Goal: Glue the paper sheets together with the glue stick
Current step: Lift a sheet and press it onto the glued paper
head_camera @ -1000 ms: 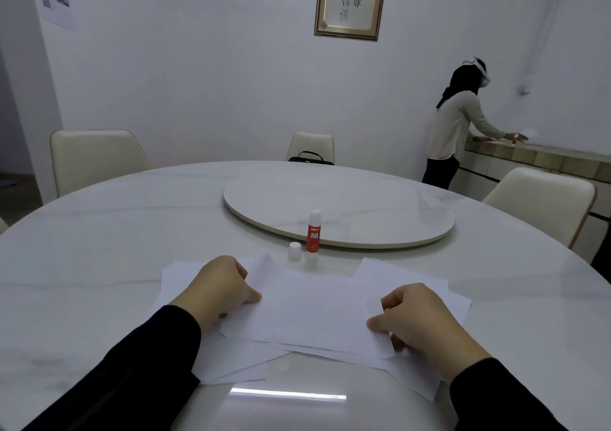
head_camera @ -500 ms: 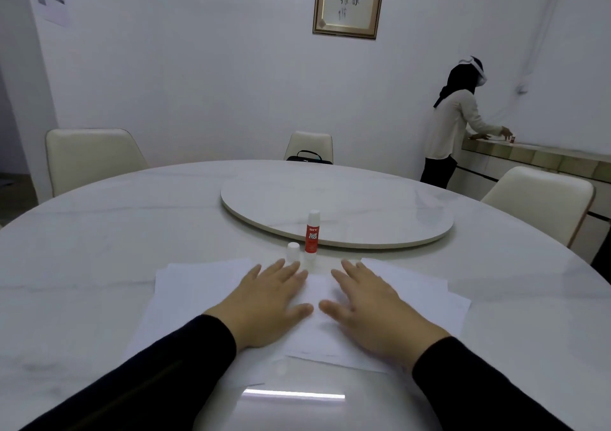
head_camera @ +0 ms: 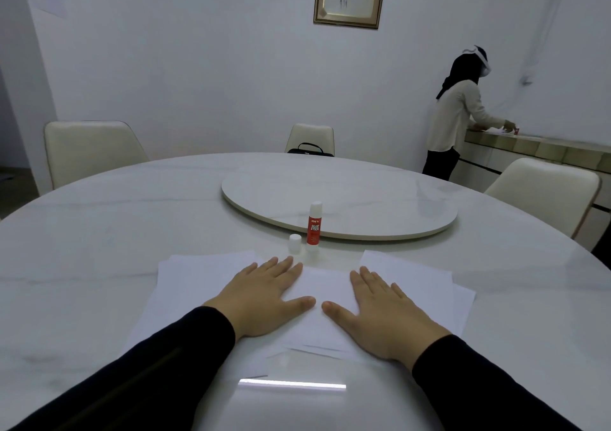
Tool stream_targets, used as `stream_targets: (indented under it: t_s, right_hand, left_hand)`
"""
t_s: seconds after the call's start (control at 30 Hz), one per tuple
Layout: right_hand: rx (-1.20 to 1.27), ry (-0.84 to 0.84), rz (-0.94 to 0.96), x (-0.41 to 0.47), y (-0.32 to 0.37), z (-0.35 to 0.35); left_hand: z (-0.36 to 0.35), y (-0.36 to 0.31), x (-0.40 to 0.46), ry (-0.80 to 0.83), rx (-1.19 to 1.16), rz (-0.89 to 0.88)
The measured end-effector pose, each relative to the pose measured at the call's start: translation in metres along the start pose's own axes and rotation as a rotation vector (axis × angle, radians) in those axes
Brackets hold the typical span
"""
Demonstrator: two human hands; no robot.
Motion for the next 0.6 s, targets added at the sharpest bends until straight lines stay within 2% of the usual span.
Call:
stream_targets:
  t_s: [0.1, 0.2, 0.3, 0.6]
  right_hand:
    - [-0.046, -0.056, -0.014, -0.002, 0.002, 0.008]
    - [0.001, -0.113, 0.093, -0.007, 0.025, 0.01]
    - [0.048, -0.062, 0.188, -0.013, 0.043, 0.001]
    - [0.012, -0.02, 0.038, -0.017, 0.015, -0.003]
  left_hand:
    - [0.002, 0.0, -0.001, -0.003, 0.061, 0.011]
    - [0.002, -0.009, -0.001, -0.021, 0.046, -0.003]
    - [-0.001, -0.014, -0.002, -0.01, -0.031, -0.016]
    - [0.002, 0.012, -0.004, -0.018, -0.04, 0.109]
Point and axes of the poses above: each hand's wrist, its own x-axis towards the middle knuckle, its own z-axis out of the back of the hand, y = z × x, the point moved 10 cm from there along x, towards the middle knuckle, and after that the axes turned 8 degrees about -y, right-handed, at the moved point
